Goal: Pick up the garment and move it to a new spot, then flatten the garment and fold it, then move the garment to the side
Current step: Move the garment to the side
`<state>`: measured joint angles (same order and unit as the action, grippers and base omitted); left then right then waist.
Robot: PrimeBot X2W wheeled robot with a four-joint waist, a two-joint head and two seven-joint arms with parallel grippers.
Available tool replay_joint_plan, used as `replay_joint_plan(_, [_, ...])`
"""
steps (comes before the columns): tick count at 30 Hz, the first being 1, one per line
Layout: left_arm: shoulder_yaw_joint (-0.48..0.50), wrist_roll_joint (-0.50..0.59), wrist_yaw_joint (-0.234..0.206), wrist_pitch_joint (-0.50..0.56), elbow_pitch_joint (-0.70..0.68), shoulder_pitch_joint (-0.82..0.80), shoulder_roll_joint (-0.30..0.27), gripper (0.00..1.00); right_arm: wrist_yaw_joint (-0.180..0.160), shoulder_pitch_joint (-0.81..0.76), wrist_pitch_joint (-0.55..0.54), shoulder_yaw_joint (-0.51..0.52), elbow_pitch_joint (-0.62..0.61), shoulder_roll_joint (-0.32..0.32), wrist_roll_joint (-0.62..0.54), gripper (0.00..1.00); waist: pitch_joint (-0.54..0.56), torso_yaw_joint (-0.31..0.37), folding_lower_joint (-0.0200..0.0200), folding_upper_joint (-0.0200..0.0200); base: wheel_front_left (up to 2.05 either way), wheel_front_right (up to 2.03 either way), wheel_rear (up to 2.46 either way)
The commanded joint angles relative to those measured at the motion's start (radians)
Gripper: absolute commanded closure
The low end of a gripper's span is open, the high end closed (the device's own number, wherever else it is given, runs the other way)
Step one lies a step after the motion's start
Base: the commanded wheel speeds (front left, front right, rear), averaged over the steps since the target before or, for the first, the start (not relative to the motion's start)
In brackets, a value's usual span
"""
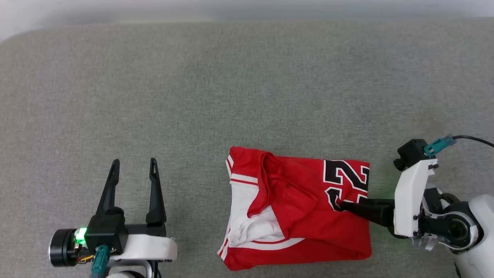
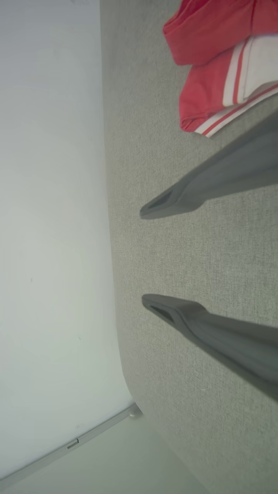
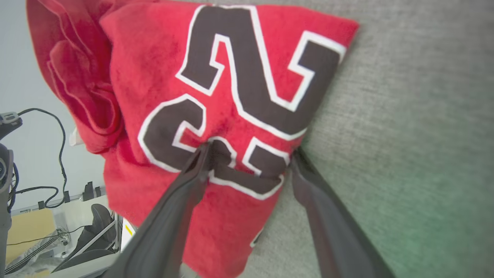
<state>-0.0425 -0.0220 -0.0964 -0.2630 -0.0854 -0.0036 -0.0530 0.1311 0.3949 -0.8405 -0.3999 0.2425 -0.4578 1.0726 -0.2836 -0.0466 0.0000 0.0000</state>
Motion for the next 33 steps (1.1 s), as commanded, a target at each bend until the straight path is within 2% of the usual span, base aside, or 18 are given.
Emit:
replay_joint_plan(1, [-0.003, -0.002, 0.004, -0.002, 0.002, -0.015, 0.001, 0.0, -0.001, -0.015, 0.0, -0.018, 0.016, 0.01, -0.007, 0.0, -0.022, -0.015, 0.0, 0.0, 0.0, 0.0, 0.0])
replay_joint_plan(4, [-0.007, -0.003, 0.004, -0.002, 0.004, -0.032, 0.002, 0.0, -0.002, -0.033, 0.004, -0.051, 0.047, 0.032, 0.0, 0.0, -0.04, -0.025, 0.0, 0.0, 0.0, 0.0, 0.0])
replay_joint_plan(9, [-0.01, -0.005, -0.002, -0.002, 0.006, -0.045, 0.002, 0.0, -0.004, -0.055, 0.043, -0.119, 0.067, 0.031, -0.027, 0.0, -0.051, -0.033, 0.0, 0.0, 0.0, 0.0, 0.0])
replay_joint_plan(10, [-0.011, -0.006, -0.003, -0.002, 0.007, -0.045, 0.003, 0.0, -0.004, -0.05, 0.065, -0.125, 0.063, 0.03, -0.033, 0.29, -0.051, -0.034, 0.0, 0.0, 0.0, 0.0, 0.0])
replay_joint_plan(11, [-0.012, -0.007, -0.004, -0.002, 0.008, -0.044, 0.003, 0.0, -0.006, -0.043, 0.082, -0.132, 0.057, 0.029, -0.031, 0.85, -0.049, -0.034, 0.0, 0.0, 0.0, 0.0, 0.0])
replay_joint_plan(12, [-0.013, -0.007, -0.005, -0.002, 0.011, -0.042, 0.003, 0.0, -0.005, -0.039, 0.089, -0.138, 0.056, 0.028, -0.017, 1.0, -0.043, -0.035, 0.0, 0.0, 0.0, 0.0, 0.0])
replay_joint_plan(23, [-0.002, -0.013, -0.016, -0.002, 0.021, 0.022, 0.003, 0.0, -0.001, 0.102, 0.2, -0.145, -0.041, -0.073, 0.024, 1.0, 0.068, -0.021, 0.0, 0.0, 0.0, 0.0, 0.0])
replay_joint_plan(33, [0.015, -0.02, -0.03, -0.002, 0.001, 0.08, 0.003, 0.0, -0.001, 0.202, 0.159, -0.235, -0.193, -0.231, -0.026, 1.0, 0.11, 0.092, 0.0, 0.0, 0.0, 0.0, 0.0])
